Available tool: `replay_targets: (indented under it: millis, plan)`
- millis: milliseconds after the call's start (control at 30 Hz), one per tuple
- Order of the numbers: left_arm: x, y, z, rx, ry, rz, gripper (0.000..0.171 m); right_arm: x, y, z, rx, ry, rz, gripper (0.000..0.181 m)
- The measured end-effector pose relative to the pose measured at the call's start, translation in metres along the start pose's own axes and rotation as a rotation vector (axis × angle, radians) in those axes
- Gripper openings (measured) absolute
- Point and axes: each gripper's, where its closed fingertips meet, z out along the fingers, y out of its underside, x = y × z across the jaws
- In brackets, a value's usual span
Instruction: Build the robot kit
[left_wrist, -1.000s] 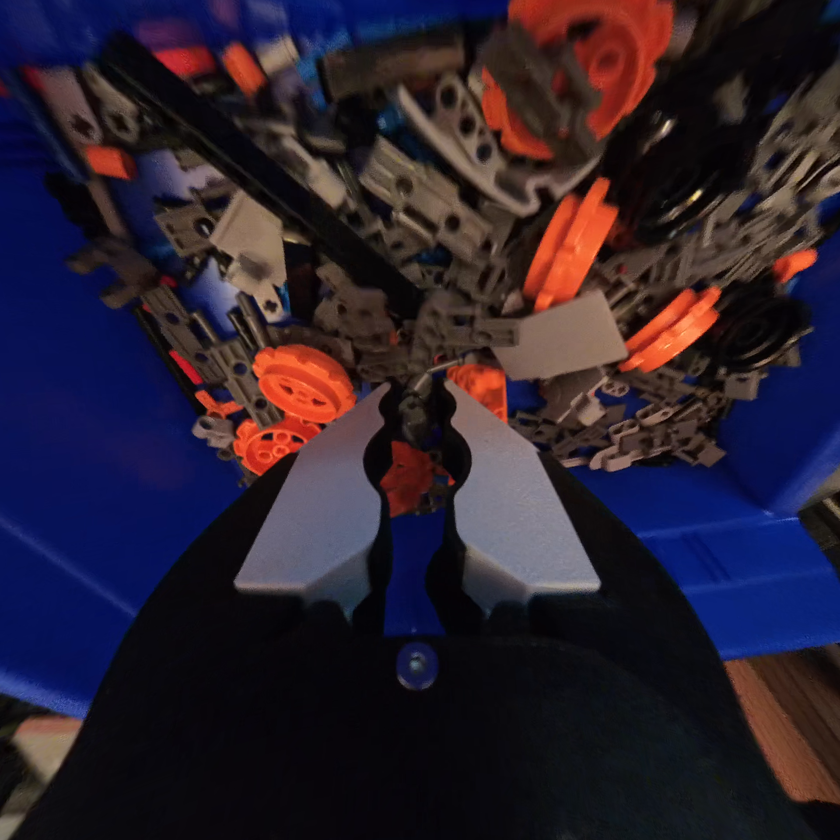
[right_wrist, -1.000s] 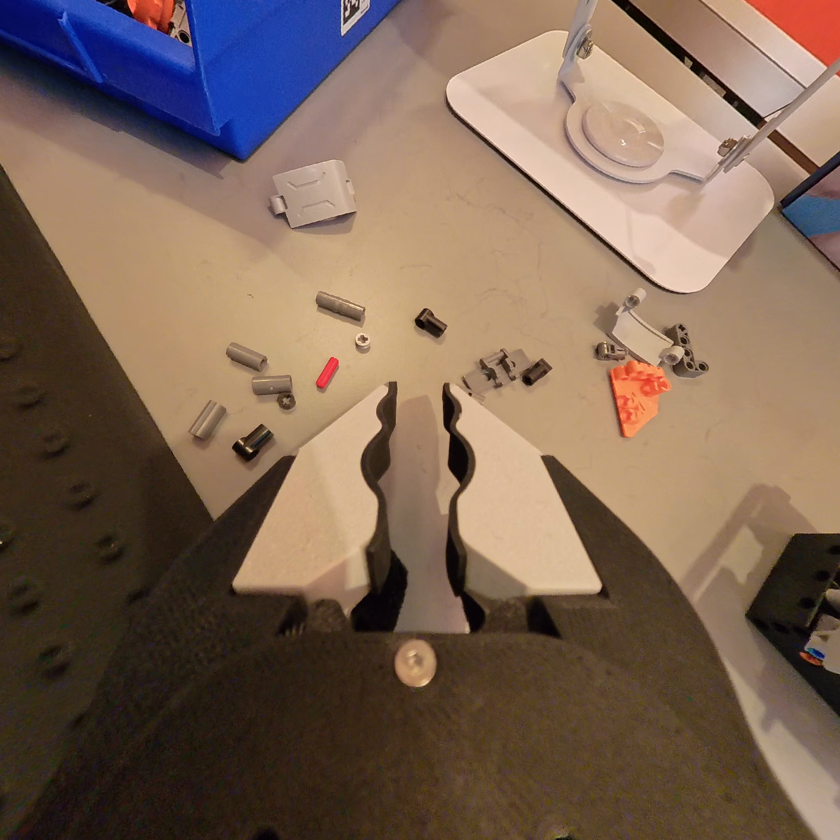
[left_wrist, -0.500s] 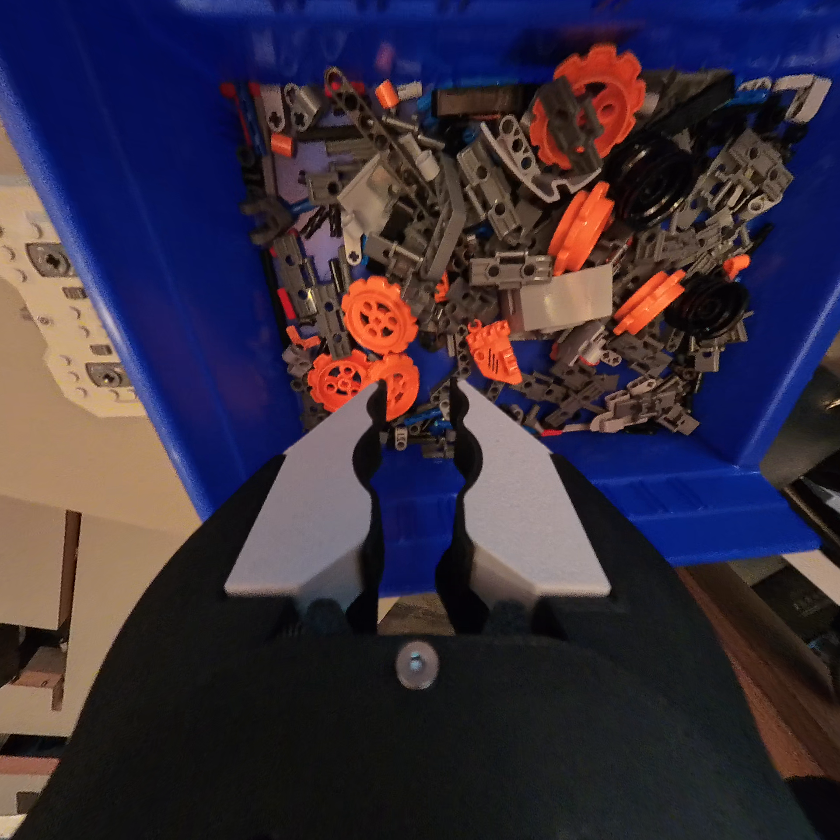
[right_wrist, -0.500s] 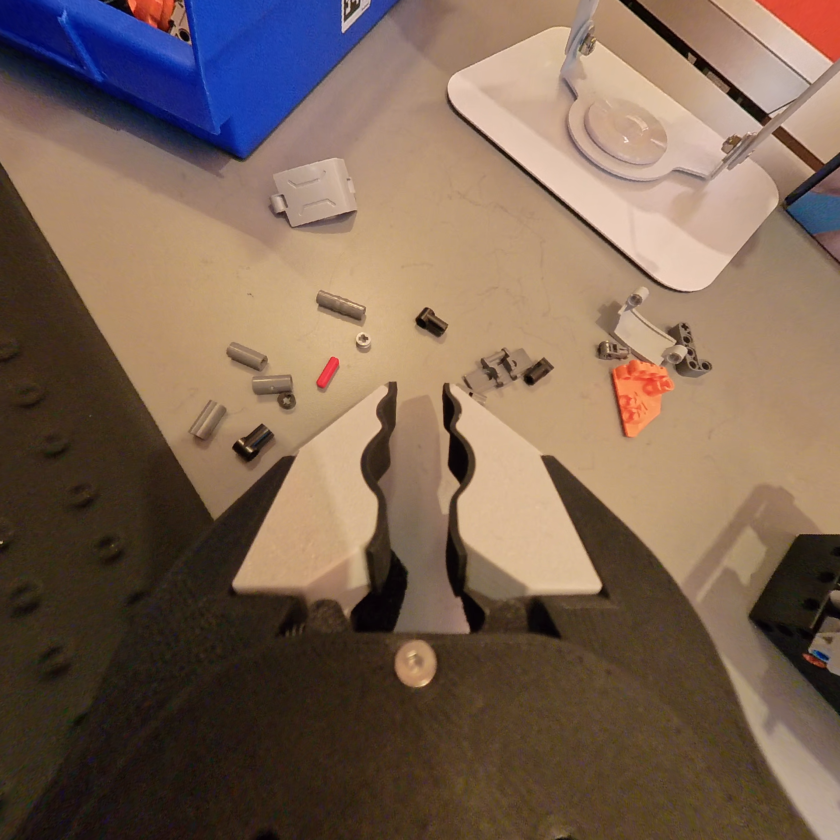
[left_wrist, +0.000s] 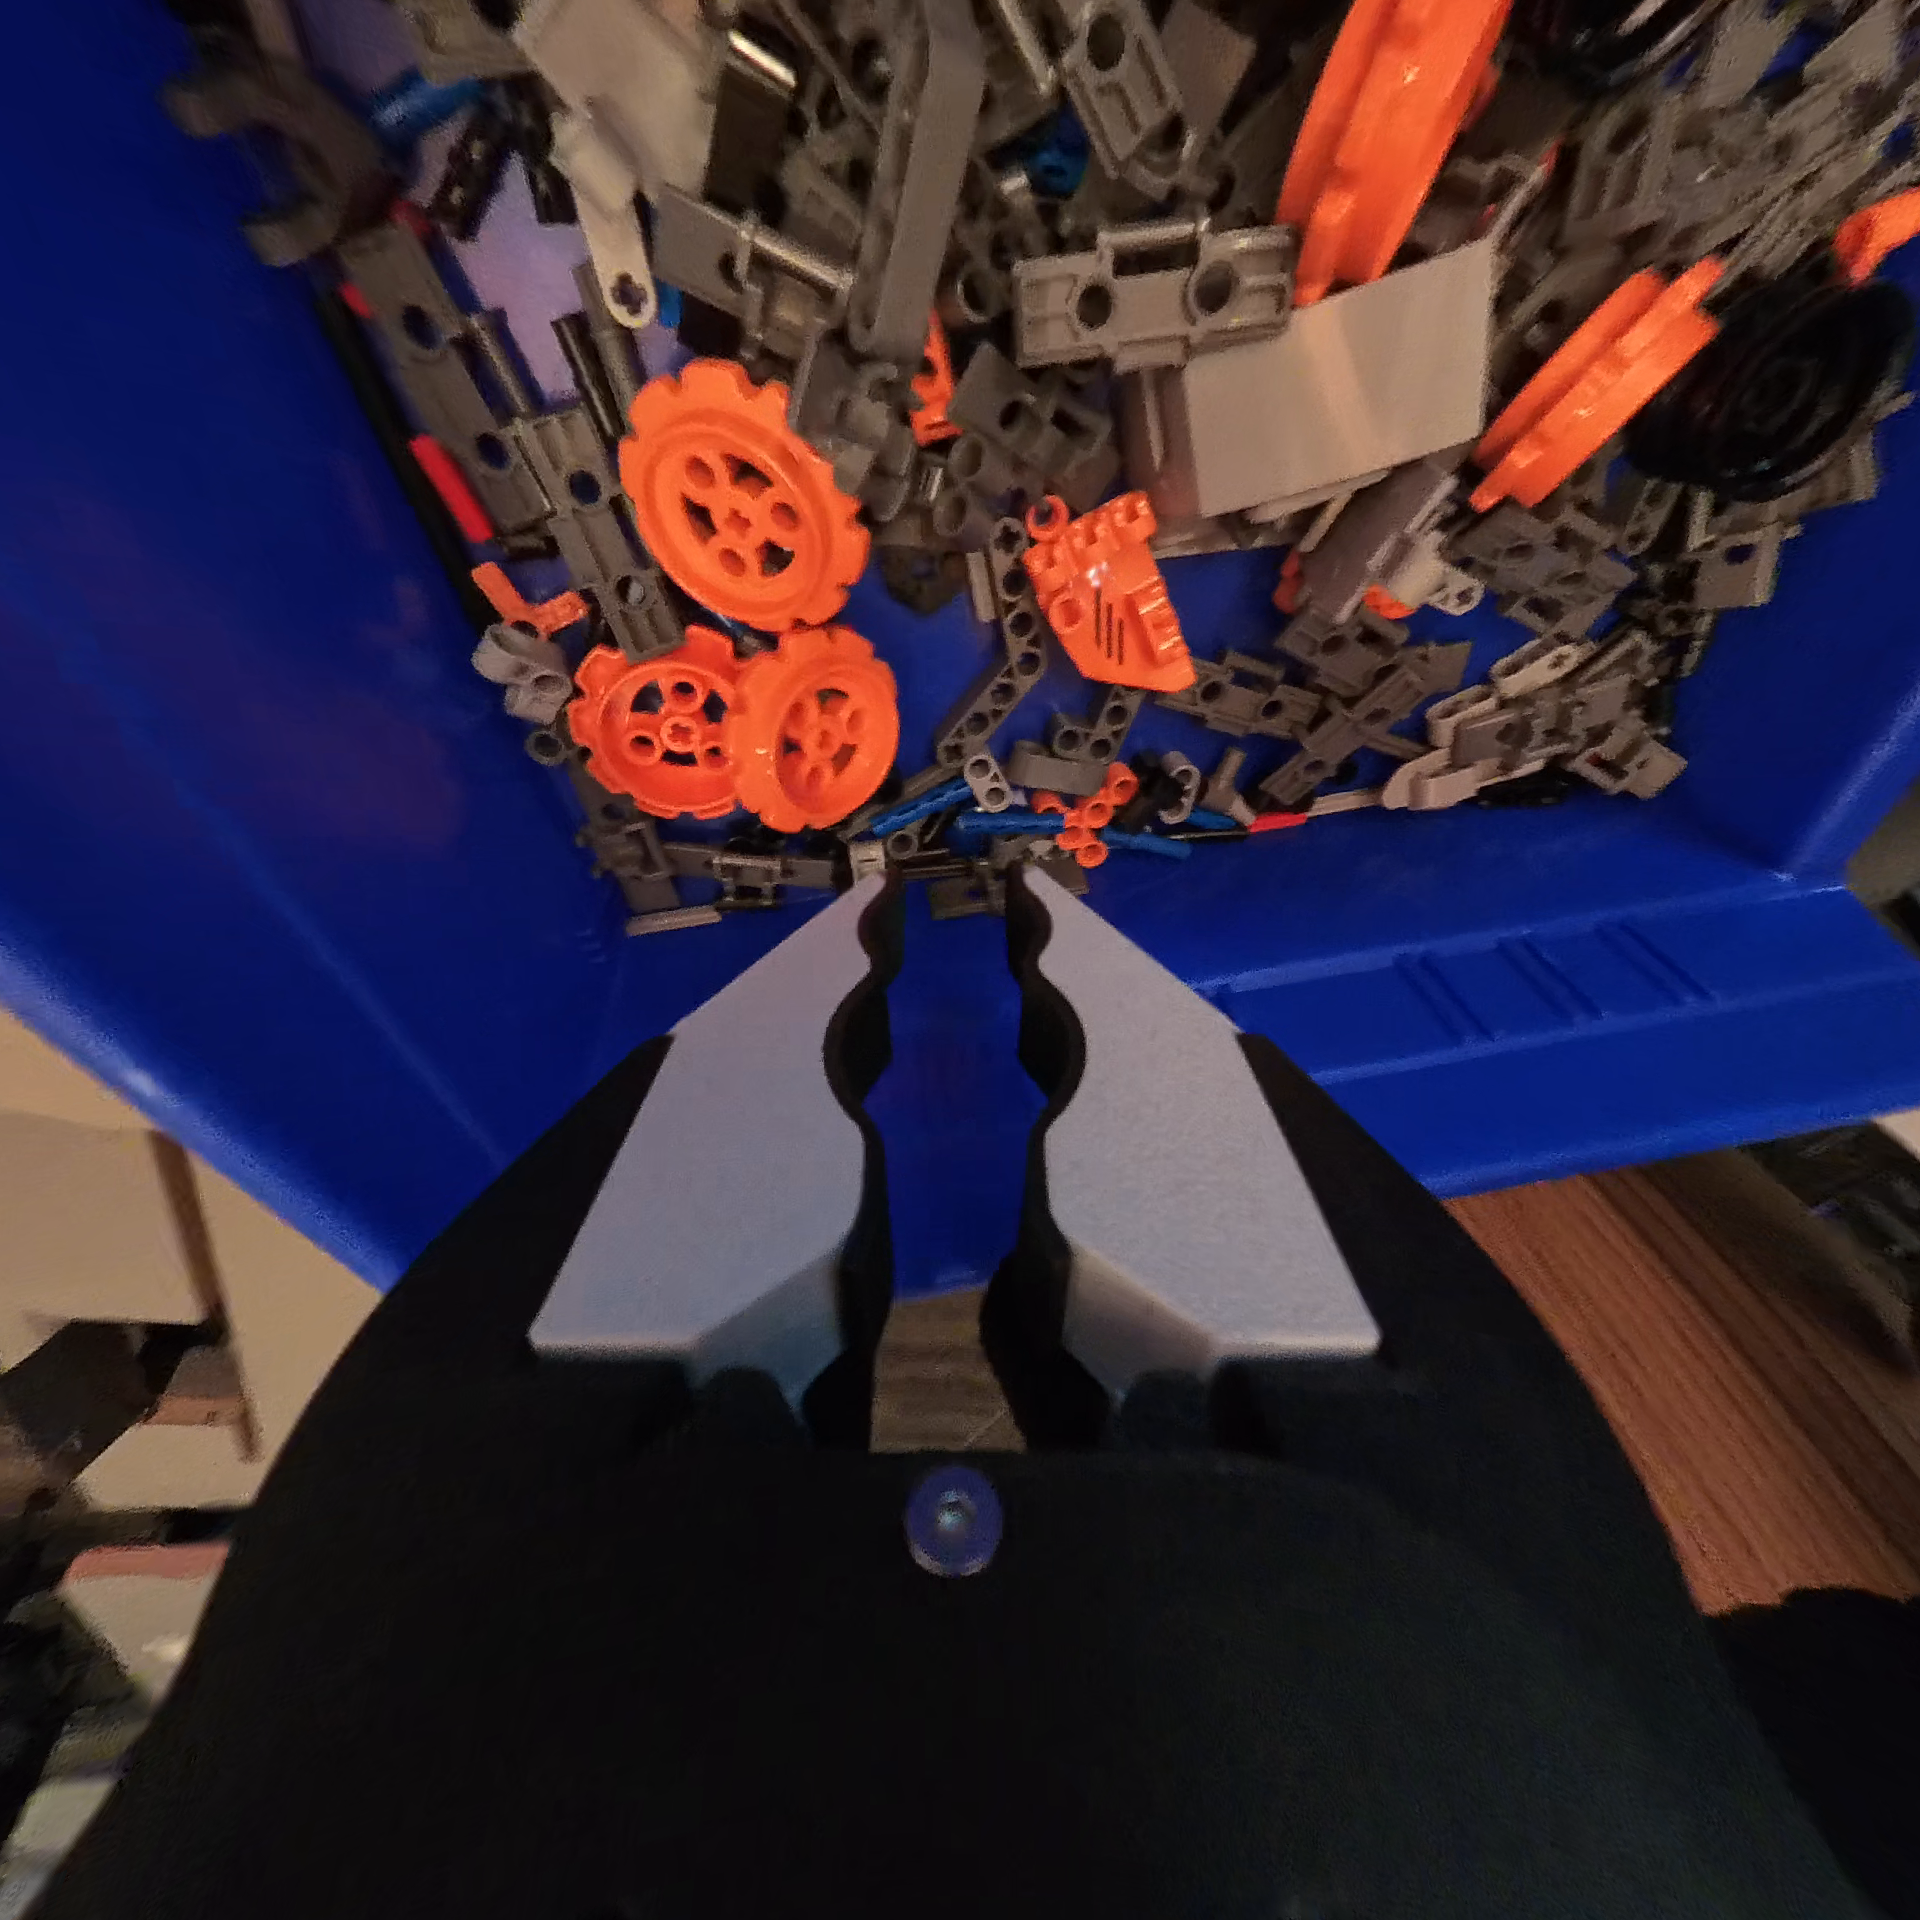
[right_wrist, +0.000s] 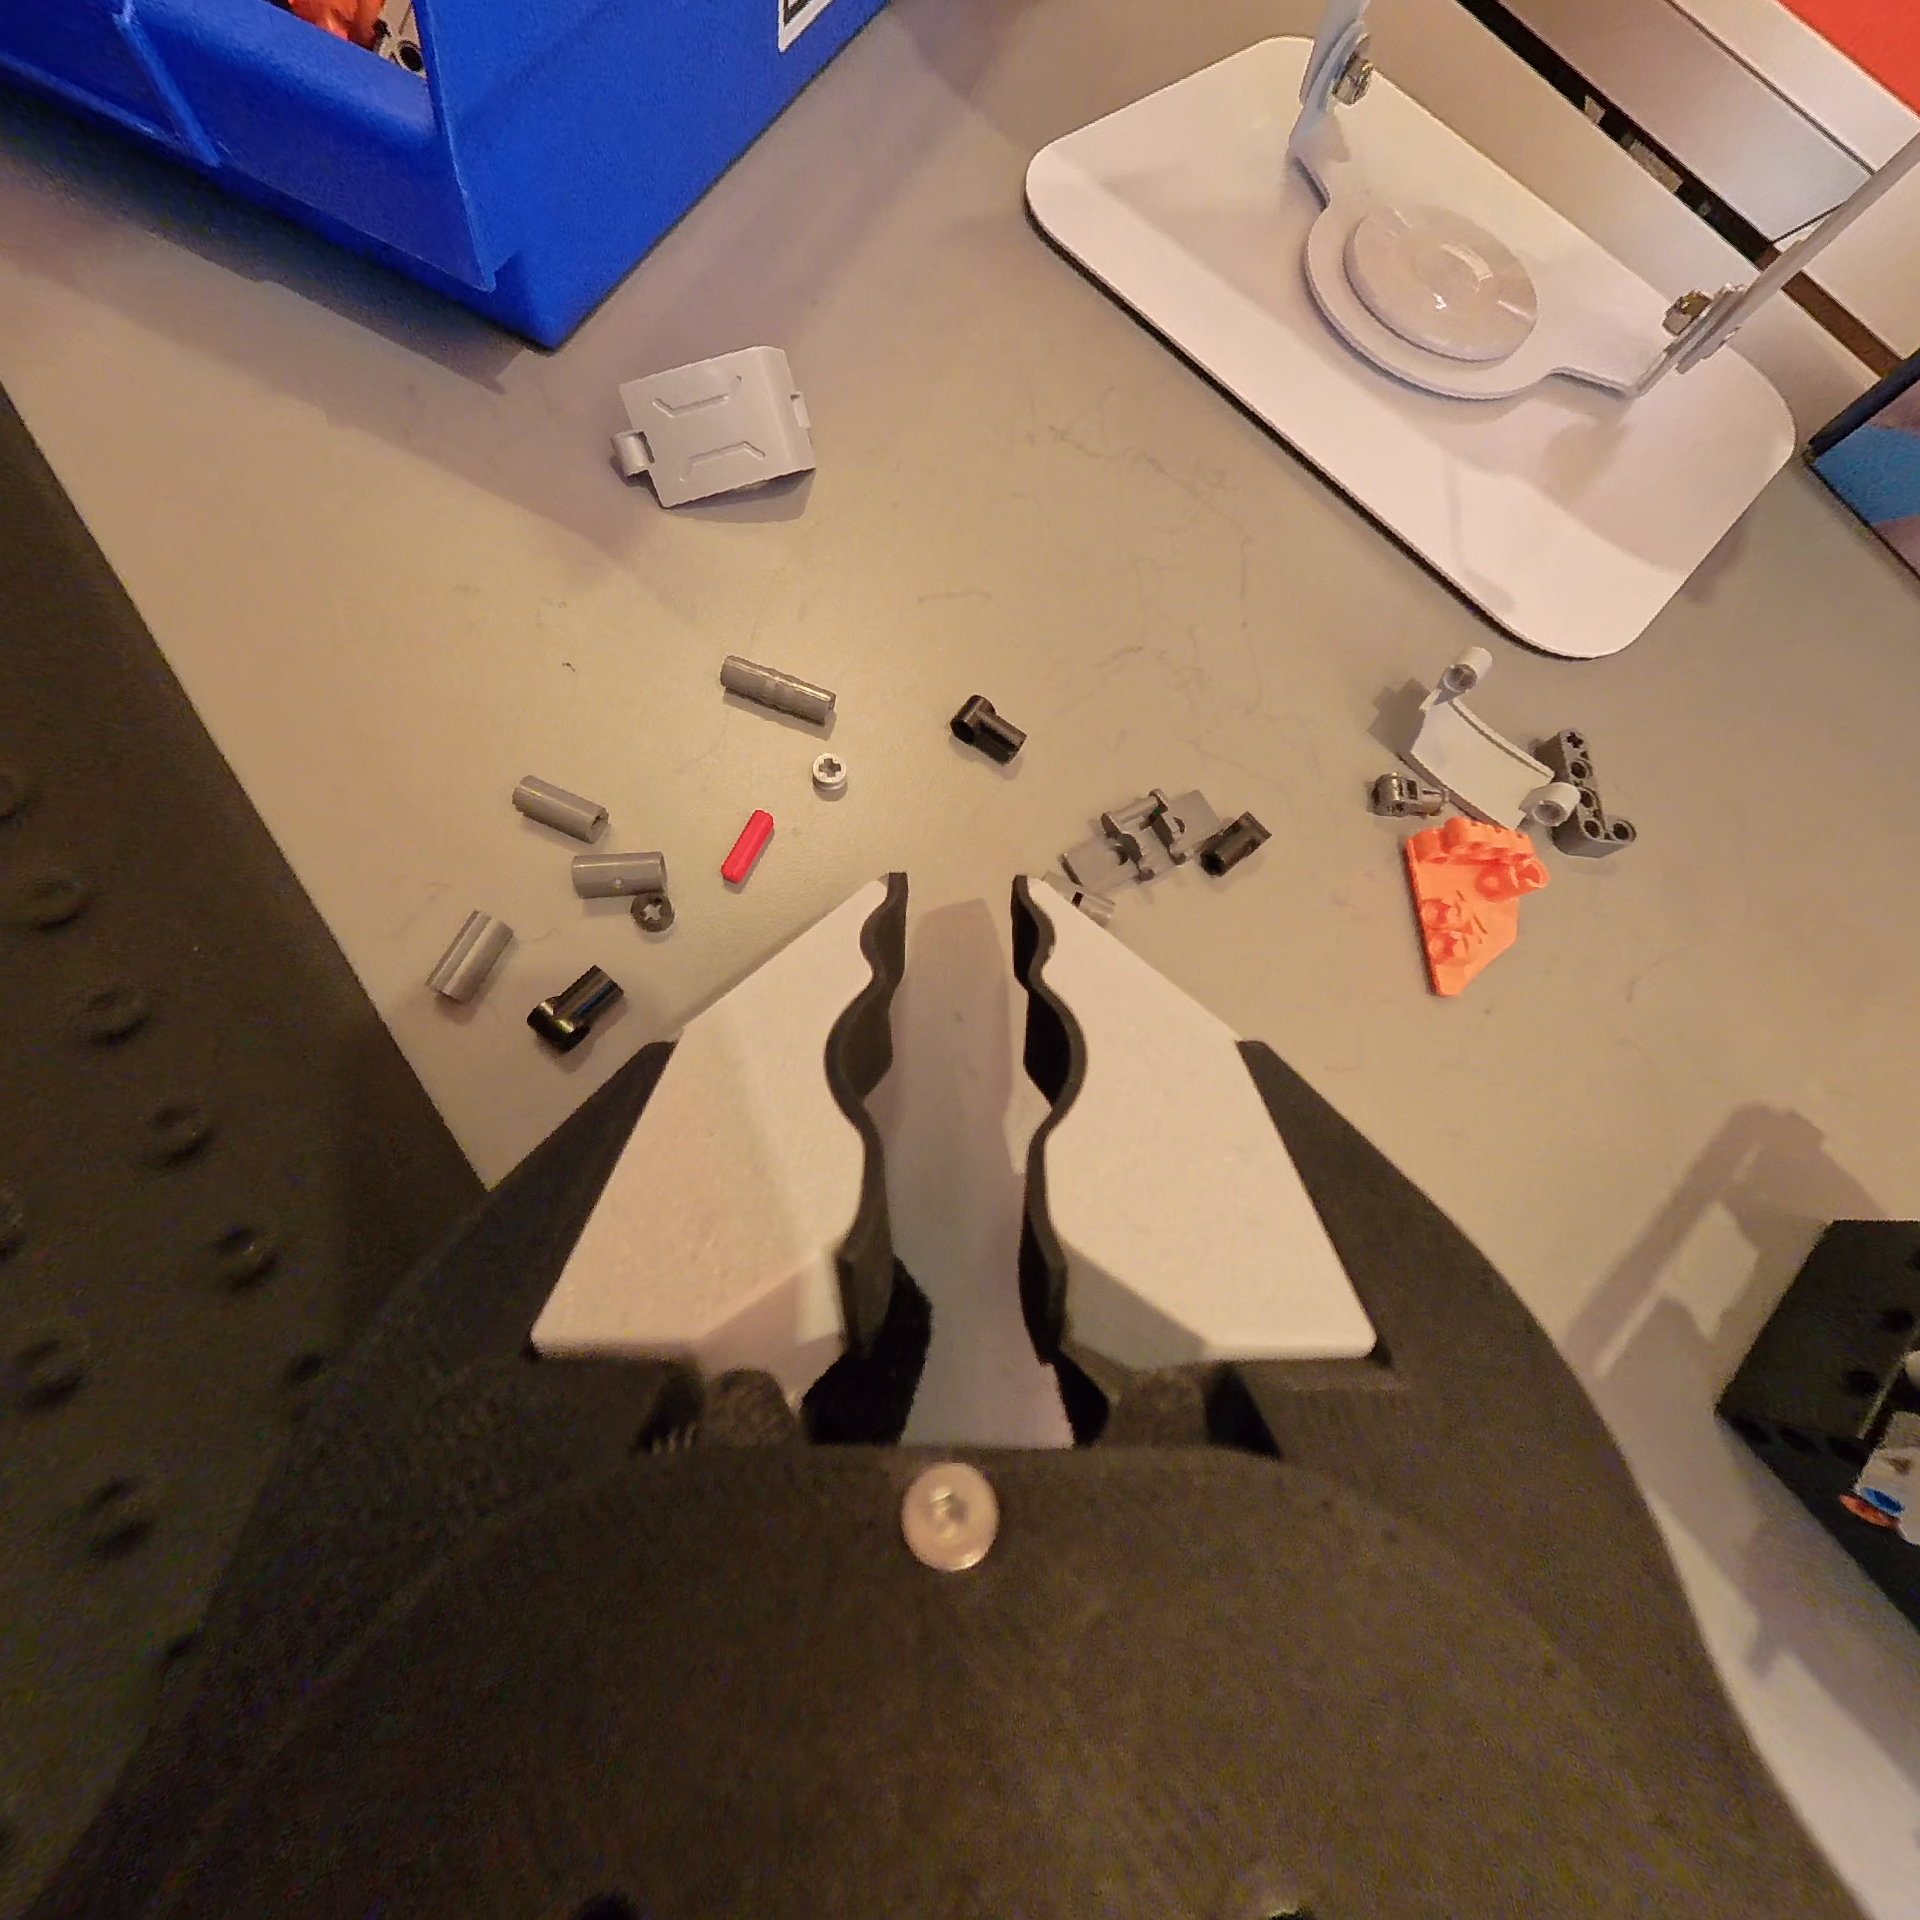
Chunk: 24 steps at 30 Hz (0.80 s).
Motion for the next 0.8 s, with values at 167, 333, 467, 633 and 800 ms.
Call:
replay_targets:
  millis: [167,333,467,633,800]
  plan:
    - [0.0,0.002,0.018,-0.1,-0.002,0.027,0.021,0.0,0.0,0.0,-0.001,0.003,-0.002,0.017]
    - [0.003,0.0,0.029,-0.141,0.003,0.042,0.022,0.002,-0.001,0.0,0.005,0.013,-0.001,0.017]
    - [0.007,-0.004,0.036,-0.141,0.019,0.044,0.011,0.002,-0.001,-0.001,0.01,0.016,-0.001,0.017]
    - [0.013,-0.01,0.036,-0.131,0.042,0.072,0.003,0.002,-0.002,-0.002,0.016,0.012,0.001,0.017]
    - [0.013,-0.029,0.029,-0.029,0.034,0.064,0.002,0.001,-0.002,-0.002,0.019,0.008,0.001,0.017]
